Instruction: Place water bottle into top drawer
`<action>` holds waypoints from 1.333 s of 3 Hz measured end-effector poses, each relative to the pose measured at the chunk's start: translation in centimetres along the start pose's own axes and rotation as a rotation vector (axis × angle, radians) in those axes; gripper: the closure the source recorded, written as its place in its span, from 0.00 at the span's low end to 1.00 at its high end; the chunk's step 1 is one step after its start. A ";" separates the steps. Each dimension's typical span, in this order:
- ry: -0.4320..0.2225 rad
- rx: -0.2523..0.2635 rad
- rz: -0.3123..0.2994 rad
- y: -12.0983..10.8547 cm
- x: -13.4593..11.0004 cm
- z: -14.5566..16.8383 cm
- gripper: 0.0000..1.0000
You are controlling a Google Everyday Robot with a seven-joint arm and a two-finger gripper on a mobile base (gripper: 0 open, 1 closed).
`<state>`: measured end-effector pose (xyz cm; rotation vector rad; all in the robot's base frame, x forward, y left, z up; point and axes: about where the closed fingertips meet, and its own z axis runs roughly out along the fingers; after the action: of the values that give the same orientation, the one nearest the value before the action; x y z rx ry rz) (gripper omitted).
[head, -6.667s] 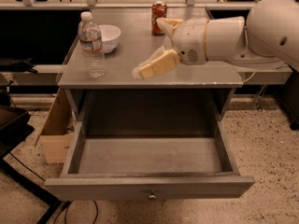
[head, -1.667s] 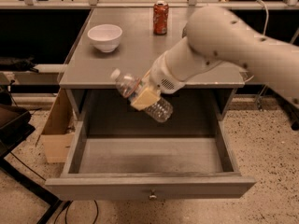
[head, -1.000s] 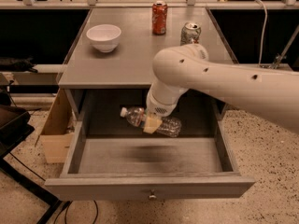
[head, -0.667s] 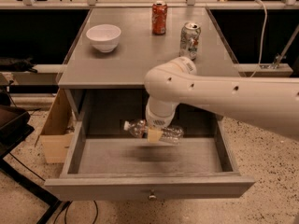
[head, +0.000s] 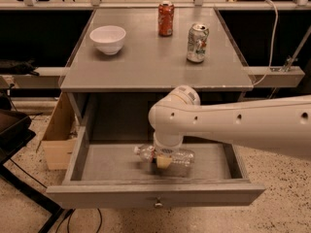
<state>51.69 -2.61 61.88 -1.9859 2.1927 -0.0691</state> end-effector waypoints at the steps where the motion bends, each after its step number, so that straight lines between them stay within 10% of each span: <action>1: 0.006 -0.007 0.011 0.5 0.3 0.4 0.81; 4: 0.006 -0.007 0.011 0.5 0.3 0.4 0.11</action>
Offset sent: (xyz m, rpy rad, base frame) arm -0.0045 -0.0022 -0.0046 -0.0036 0.0083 -0.0107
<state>51.23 -2.84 61.42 -1.9800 2.2100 -0.0665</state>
